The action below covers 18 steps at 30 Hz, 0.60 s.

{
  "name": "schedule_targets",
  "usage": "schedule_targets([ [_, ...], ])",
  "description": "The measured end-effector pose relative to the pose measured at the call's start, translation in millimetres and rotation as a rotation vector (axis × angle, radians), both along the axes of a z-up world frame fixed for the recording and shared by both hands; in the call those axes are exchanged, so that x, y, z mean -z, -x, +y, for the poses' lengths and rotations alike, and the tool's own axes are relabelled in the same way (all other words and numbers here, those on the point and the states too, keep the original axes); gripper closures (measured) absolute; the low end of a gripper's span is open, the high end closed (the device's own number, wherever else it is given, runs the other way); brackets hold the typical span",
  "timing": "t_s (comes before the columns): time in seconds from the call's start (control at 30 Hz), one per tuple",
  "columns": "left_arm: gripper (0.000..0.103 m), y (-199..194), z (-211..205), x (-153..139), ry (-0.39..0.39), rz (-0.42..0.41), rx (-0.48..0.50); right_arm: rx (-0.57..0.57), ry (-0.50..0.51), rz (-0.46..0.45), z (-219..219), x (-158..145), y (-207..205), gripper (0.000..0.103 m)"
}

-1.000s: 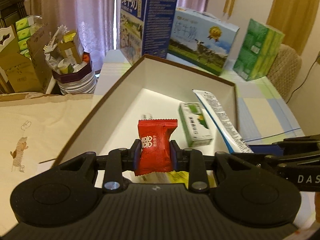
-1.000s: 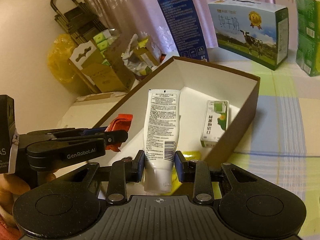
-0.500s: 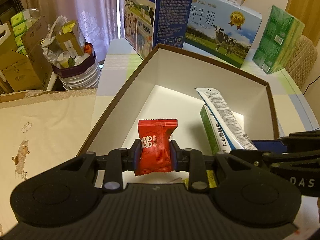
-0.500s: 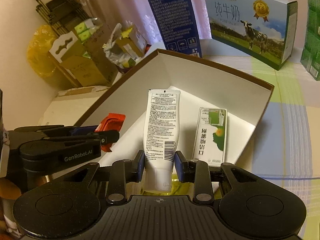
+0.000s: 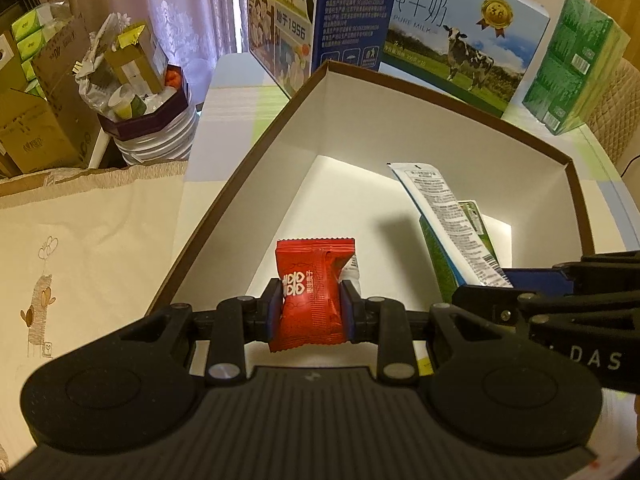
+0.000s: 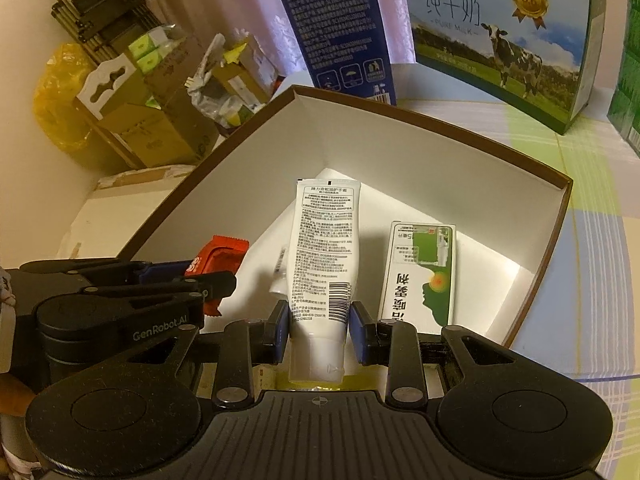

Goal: Organize objects
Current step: 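Lower the white tube and red candy packet into the brown box and open both tools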

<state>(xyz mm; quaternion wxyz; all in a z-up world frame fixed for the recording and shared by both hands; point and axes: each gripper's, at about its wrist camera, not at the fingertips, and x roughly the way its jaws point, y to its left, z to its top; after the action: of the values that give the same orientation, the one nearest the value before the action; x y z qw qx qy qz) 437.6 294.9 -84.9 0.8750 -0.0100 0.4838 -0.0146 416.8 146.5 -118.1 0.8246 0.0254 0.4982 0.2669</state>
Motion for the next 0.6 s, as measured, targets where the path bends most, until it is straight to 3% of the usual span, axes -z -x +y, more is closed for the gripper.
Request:
schedule_targets([
  [0.1,0.075,-3.2,-0.3,2.6,-0.007,0.002,-0.001,0.005,0.001,0.003,-0.5,1.3,-2.1,0.074],
  [0.17,0.062,-3.7,0.1,3.1,-0.005,-0.001,-0.005,0.009,0.001,0.005,-1.0,1.9,-3.5,0.074],
  [0.33,0.052,-4.4,0.2,2.2,-0.01,-0.005,-0.007,0.016,0.001,0.008,-2.2,2.4,-6.1,0.074],
  [0.6,0.049,-3.6,1.1,-0.4,-0.012,-0.013,-0.012,0.02,0.0,0.009,-2.5,3.4,-7.9,0.074],
])
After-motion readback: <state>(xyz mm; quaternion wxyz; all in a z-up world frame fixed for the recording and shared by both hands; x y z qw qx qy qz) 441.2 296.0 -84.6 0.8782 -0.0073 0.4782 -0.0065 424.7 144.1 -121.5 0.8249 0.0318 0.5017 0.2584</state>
